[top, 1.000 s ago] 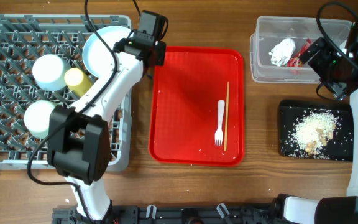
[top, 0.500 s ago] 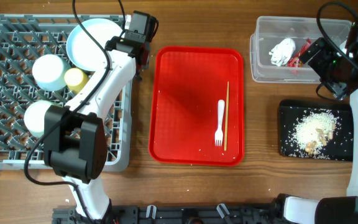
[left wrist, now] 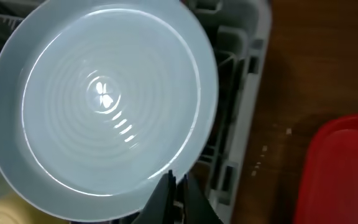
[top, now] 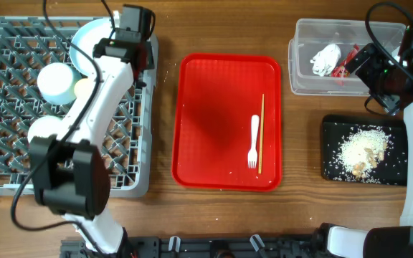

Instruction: Sort waste into correct bins and load items into the dishwasher rack

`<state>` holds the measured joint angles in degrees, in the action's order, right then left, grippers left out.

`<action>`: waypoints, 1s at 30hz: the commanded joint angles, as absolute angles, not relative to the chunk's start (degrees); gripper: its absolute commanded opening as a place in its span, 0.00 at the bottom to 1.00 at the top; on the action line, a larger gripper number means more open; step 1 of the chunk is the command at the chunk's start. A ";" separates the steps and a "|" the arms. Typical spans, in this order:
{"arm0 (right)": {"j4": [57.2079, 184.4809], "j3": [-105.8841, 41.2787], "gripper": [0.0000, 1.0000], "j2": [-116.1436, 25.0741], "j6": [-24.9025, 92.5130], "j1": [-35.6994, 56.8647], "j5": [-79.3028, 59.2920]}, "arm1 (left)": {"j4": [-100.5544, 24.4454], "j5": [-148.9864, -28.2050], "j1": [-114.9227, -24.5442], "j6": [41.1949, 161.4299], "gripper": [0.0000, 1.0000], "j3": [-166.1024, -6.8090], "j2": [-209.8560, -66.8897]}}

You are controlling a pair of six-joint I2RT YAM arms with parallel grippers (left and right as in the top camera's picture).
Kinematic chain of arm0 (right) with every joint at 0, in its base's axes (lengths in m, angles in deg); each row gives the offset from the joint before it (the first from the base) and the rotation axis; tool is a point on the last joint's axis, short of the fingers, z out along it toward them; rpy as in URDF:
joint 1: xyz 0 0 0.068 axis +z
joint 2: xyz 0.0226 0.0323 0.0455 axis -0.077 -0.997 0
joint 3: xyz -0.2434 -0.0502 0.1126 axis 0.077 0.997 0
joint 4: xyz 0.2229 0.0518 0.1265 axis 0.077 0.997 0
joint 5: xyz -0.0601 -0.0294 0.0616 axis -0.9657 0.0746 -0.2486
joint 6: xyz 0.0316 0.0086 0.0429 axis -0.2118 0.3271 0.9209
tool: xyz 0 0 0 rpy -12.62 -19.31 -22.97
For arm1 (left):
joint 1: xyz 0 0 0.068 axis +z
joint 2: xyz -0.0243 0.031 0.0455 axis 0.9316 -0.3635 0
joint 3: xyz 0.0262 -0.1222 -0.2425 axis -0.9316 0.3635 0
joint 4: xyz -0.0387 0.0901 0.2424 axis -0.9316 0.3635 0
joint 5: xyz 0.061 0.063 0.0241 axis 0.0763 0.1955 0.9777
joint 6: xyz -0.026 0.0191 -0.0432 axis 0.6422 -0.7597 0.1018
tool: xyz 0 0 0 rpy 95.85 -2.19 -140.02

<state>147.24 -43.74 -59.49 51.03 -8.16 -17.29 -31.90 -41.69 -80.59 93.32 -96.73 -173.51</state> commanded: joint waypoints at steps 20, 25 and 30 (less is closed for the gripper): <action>147.21 -44.14 1.00 -58.81 49.96 -8.20 -18.47 | -34.79 -66.80 -74.95 95.38 0.04 -96.60 -178.78; 147.21 -44.14 1.00 -58.81 49.94 -8.18 -18.47 | -32.08 -66.91 -74.88 95.38 0.04 -96.60 -179.93; 147.21 -44.14 1.00 -58.81 49.96 -8.20 -18.47 | -32.51 -66.91 -74.95 95.33 0.04 -96.62 -176.70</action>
<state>147.24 -43.74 -59.49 51.03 -8.16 -17.29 -32.14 -65.67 -74.95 94.64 -96.75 -178.97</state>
